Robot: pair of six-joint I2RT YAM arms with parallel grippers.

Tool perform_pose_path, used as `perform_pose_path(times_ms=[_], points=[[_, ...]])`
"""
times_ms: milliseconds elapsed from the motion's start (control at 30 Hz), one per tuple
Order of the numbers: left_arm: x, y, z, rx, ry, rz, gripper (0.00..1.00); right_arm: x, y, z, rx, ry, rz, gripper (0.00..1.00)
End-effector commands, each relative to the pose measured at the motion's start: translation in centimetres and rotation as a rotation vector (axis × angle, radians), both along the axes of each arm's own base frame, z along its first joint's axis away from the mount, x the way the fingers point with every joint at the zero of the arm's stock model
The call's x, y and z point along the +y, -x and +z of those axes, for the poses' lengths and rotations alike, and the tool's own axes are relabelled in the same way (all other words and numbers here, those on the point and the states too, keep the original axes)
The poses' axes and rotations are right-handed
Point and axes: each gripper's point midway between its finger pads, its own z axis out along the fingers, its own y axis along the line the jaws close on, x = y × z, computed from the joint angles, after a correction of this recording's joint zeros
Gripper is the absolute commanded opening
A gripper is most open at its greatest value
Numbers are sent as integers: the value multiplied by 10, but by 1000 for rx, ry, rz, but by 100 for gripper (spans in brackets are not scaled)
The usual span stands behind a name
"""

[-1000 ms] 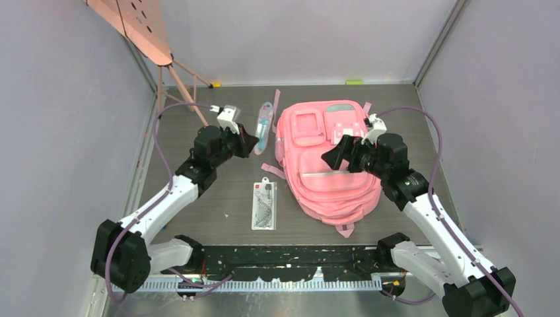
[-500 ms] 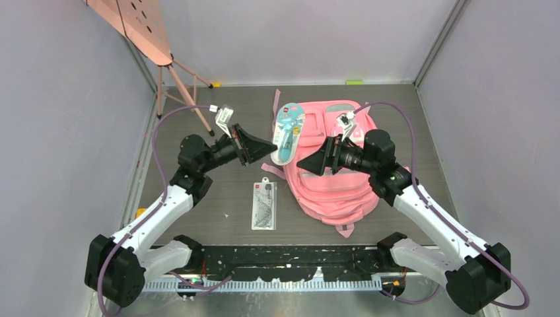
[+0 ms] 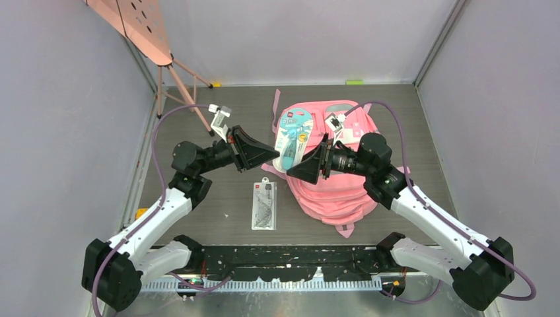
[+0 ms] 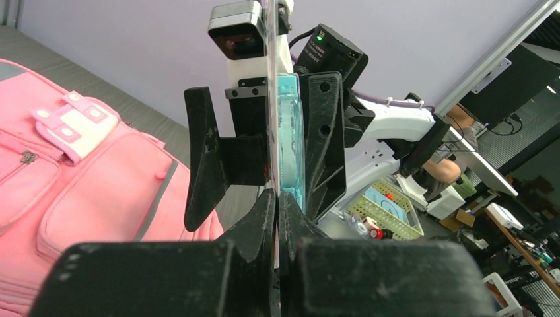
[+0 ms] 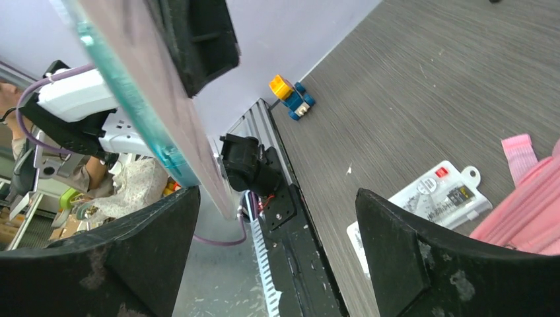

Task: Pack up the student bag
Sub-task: Pick up the stationery from the center of the board.

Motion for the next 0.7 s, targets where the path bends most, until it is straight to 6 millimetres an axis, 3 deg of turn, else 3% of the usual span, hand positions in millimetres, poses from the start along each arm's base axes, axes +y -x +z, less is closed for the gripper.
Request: perform_pose_path(times_ms=[0, 200, 400, 567, 667], points=[[2, 20, 24, -90, 40, -59, 0, -3, 11, 67, -179, -139, 17, 91], [4, 24, 35, -103, 72, -64, 0, -6, 23, 82, -219, -163, 55, 88], [-1, 27, 28, -87, 51, -106, 0, -8, 20, 97, -254, -196, 22, 84], [-4, 27, 26, -84, 53, -111, 0, -5, 20, 103, -254, -218, 44, 69], [-4, 25, 27, -90, 57, -103, 0, -4, 20, 99, -241, -218, 49, 55]])
